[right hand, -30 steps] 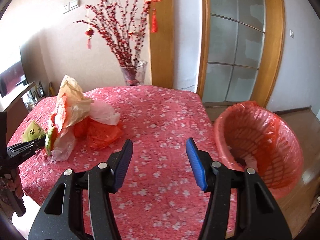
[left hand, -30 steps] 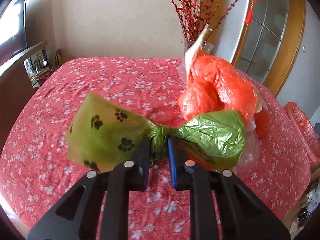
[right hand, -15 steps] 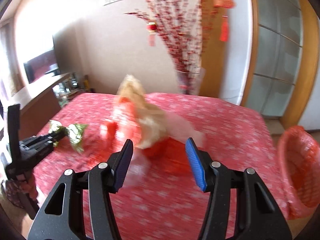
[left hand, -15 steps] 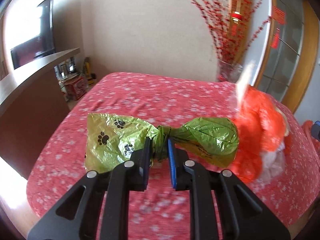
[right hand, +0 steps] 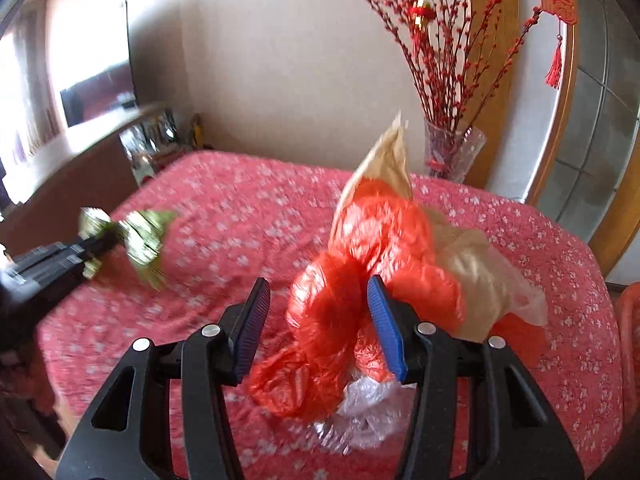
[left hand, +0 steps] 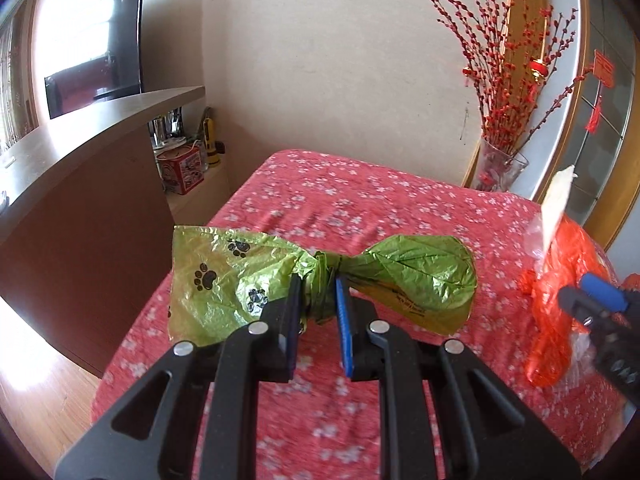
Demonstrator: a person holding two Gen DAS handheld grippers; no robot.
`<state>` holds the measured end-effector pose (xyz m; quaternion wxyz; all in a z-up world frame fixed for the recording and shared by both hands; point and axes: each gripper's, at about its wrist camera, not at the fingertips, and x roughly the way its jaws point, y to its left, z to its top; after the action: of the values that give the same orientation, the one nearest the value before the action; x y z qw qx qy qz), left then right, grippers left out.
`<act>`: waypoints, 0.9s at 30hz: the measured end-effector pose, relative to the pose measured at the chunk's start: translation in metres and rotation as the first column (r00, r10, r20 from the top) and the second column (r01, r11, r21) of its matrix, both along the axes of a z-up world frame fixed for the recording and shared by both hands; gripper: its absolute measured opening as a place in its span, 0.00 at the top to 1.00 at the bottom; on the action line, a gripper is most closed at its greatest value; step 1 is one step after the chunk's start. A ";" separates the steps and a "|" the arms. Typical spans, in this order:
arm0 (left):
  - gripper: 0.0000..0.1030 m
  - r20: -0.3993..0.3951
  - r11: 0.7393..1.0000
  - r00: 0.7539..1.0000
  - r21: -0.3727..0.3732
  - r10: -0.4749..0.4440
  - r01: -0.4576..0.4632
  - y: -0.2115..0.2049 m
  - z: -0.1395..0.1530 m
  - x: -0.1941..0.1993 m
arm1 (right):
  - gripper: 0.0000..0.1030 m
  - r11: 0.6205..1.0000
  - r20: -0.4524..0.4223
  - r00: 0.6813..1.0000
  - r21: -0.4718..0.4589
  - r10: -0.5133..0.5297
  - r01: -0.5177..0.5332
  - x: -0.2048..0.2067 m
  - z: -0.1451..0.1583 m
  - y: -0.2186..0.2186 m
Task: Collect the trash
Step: 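Grasp the tied green paw-print bag with the left tool while the right tool grasps the red bag, then carry the green and red bags over the wastebasket and open both tools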
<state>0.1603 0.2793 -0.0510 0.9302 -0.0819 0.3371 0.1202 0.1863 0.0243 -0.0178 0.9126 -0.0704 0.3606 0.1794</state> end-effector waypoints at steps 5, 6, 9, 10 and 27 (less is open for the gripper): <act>0.83 -0.005 1.000 1.000 -0.002 -0.005 0.005 0.005 0.000 0.005 | 0.79 1.000 -0.089 0.996 -0.018 -0.008 0.007 0.008 -0.023 -0.003; 0.83 -0.004 1.000 1.000 -0.003 -0.007 0.007 0.005 0.000 0.005 | 0.80 1.000 -0.086 0.996 0.006 -0.009 0.010 0.007 -0.021 -0.006; 0.83 0.000 1.000 1.000 -0.013 -0.014 0.014 0.002 0.003 0.006 | 0.81 0.997 -0.063 0.998 0.076 0.012 -0.007 -0.001 -0.005 -0.017; 0.83 0.002 1.000 1.000 -0.014 -0.016 0.016 0.001 0.004 0.006 | 0.81 0.995 -0.047 0.999 0.100 0.025 -0.020 -0.006 0.003 -0.021; 0.83 0.072 0.987 0.985 0.006 -0.159 0.159 -0.077 0.044 0.003 | 0.81 0.982 0.073 0.991 0.162 -0.109 0.096 -0.045 0.063 -0.121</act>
<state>0.1629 0.2021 -0.0075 0.9484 -0.0588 0.3086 0.0426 0.1416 -0.0968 0.0451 0.9373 0.0138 0.3106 0.1572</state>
